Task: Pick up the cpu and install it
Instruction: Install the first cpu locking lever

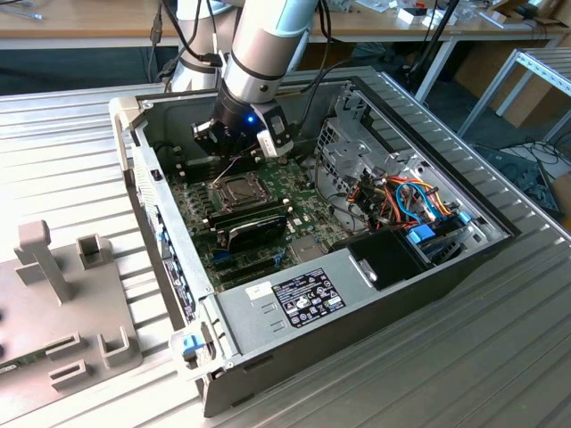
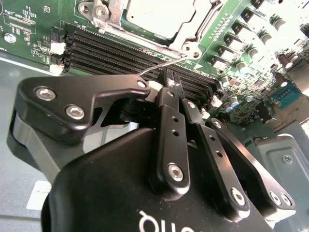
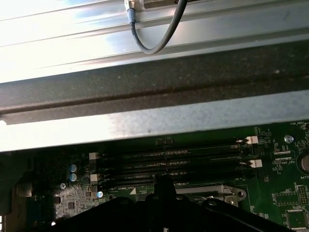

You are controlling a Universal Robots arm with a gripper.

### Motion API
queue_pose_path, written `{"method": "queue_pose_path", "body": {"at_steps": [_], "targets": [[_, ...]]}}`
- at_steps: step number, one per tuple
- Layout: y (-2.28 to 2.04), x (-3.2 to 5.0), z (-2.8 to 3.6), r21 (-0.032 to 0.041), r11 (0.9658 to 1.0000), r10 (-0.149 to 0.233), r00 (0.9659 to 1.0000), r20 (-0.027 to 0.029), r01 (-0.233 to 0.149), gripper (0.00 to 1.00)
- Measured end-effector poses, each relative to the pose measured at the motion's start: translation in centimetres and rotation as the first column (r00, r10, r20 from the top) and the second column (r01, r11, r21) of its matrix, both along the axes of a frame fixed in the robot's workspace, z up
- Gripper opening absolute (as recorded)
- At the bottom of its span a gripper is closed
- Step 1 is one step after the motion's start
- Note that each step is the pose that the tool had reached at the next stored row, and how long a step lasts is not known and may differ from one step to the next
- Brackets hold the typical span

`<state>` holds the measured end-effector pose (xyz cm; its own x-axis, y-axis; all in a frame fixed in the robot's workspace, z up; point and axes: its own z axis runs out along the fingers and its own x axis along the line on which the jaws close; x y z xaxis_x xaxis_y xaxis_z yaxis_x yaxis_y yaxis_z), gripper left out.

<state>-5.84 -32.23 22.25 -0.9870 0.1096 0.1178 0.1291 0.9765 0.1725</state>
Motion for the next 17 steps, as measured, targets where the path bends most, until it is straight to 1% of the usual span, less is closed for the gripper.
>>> {"method": "queue_pose_path", "body": {"at_steps": [6,13,17], "targets": [[-0.01,0.14,-0.03,-0.0003,1.0000,0.000,1.0000,0.0001,0.000,0.11],[-0.04,0.16,-0.26,-0.0003,1.0000,0.000,1.0000,0.0000,0.000,0.11],[-0.05,0.37,-0.44,-0.0002,1.0000,0.000,1.0000,0.0000,0.000,0.11]]}}
